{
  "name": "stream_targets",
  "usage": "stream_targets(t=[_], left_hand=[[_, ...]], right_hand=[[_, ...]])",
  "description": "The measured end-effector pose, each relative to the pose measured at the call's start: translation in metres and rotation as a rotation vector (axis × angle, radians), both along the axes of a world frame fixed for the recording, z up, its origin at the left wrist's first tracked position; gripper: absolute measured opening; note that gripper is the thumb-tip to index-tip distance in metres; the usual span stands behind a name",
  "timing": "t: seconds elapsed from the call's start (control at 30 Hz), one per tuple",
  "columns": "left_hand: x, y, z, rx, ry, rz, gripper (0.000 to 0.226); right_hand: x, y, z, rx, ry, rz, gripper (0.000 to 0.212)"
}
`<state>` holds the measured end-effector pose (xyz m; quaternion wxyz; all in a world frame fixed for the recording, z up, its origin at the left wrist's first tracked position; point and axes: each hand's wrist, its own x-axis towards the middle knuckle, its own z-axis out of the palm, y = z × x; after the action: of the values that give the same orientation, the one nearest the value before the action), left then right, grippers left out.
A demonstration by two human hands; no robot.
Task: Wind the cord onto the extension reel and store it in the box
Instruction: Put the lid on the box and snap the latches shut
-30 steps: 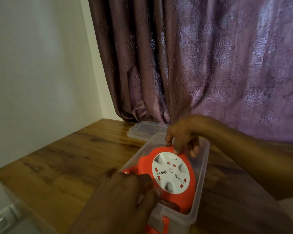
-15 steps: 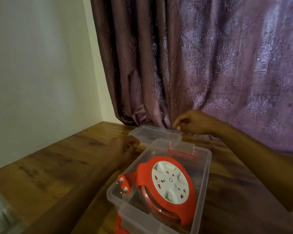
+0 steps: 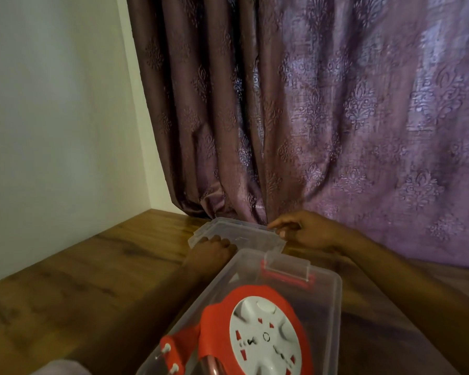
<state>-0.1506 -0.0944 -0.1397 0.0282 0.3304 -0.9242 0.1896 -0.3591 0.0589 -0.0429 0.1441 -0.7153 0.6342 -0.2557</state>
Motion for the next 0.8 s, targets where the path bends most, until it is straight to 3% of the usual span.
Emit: stream_targets(t=[0.2, 0.47, 0.7, 0.8], left_hand=[[0.014, 0.017, 0.005, -0.051, -0.009, -0.031, 0.046], [0.048, 0.061, 0.078, -0.250, 0.359, -0.048, 0.035], [0.082, 0.148, 0.176, -0.428, 0.619, -0.217, 0.024], [0.094, 0.180, 0.216, -0.401, 0.815, -0.236, 0.026]], right_hand=[[-0.002, 0.012, -0.001, -0.059, 0.053, -0.045, 0.030], [0.011, 0.028, 0.012, -0.246, -0.014, -0.124, 0.039], [0.047, 0.044, 0.037, -0.352, -0.285, -0.109, 0.063], [0.066, 0.058, 0.058, -0.466, -0.556, -0.056, 0.053]])
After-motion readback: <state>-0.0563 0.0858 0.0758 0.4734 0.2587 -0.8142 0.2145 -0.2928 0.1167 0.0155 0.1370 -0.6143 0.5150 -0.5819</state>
